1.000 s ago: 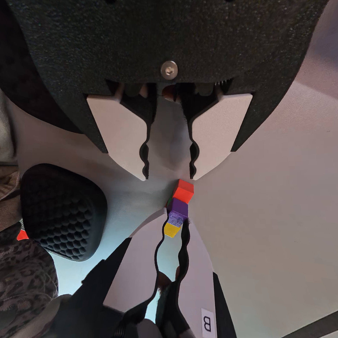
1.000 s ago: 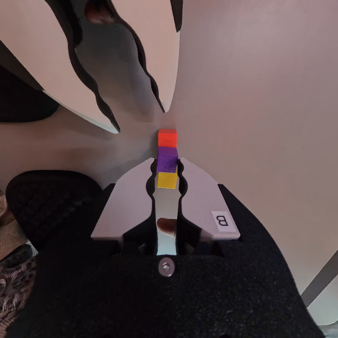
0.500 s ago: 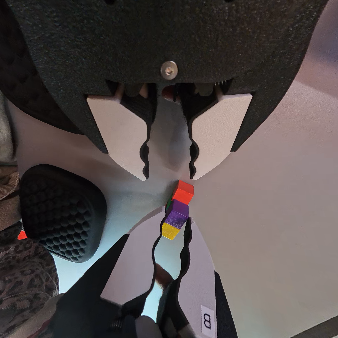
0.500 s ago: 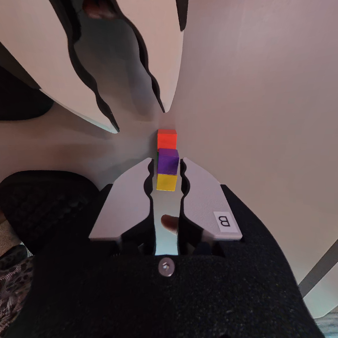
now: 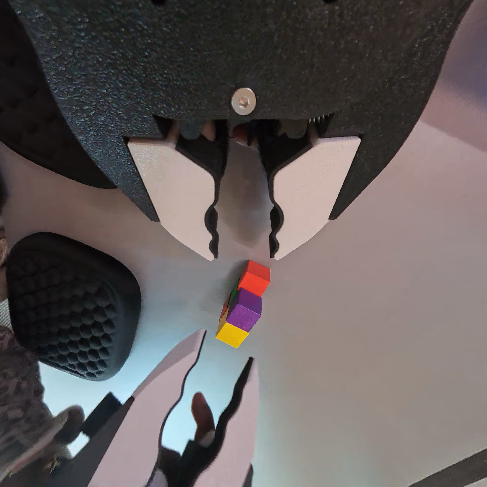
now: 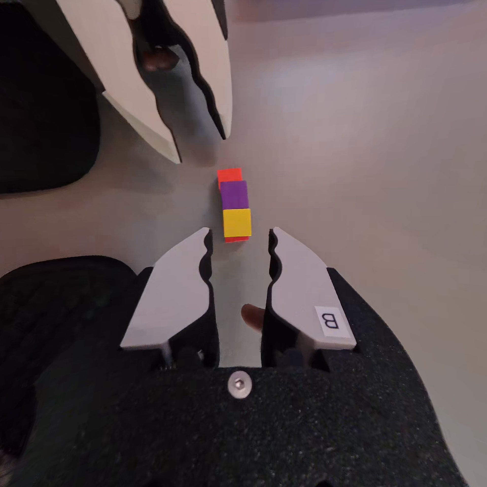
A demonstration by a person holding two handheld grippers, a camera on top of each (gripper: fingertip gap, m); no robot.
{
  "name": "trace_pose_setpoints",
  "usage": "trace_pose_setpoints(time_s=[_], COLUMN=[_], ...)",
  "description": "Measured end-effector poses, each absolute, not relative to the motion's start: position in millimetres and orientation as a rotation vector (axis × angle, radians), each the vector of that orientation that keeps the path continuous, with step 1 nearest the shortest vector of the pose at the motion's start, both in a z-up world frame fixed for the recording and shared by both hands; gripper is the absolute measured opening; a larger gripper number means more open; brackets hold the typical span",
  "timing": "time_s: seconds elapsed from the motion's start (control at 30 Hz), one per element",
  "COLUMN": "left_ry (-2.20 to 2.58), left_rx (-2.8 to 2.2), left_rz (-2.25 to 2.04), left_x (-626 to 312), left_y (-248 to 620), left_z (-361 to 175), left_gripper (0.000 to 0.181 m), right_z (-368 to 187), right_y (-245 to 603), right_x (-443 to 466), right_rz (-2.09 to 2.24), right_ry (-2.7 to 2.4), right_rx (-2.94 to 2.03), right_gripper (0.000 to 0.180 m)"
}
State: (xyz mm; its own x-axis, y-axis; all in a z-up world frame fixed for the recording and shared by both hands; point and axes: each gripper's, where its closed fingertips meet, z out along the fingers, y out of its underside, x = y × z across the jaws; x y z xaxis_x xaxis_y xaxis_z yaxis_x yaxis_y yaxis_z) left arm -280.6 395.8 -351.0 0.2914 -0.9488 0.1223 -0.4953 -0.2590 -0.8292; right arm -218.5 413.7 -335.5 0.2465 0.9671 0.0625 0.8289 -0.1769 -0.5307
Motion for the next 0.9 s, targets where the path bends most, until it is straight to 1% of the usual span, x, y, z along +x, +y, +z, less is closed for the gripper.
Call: trace_pose_setpoints(time_s=[0.23, 0.5, 0.9], left_ry=[1.299, 1.303, 1.309], left_rx=[-1.873, -1.877, -1.884], left_rz=[-0.832, -0.845, -0.847], left_x=[-280.0, -279.9, -279.2], left_y=[395.8, 394.6, 394.5], left_z=[-351.7, -351.7, -352.8], left_gripper=[0.035, 0.035, 0.035], right_z=[-350.4, -350.3, -350.1], right_y=[415.6, 414.6, 414.1], right_x=[-222.6, -227.5, -230.3], right_rz=[0.45, 0.477, 0.491], right_ry=[-1.609, -1.636, -1.658], right_rx=[-1.902, -1.847, -1.836], right_gripper=[0.038, 0.022, 0.022])
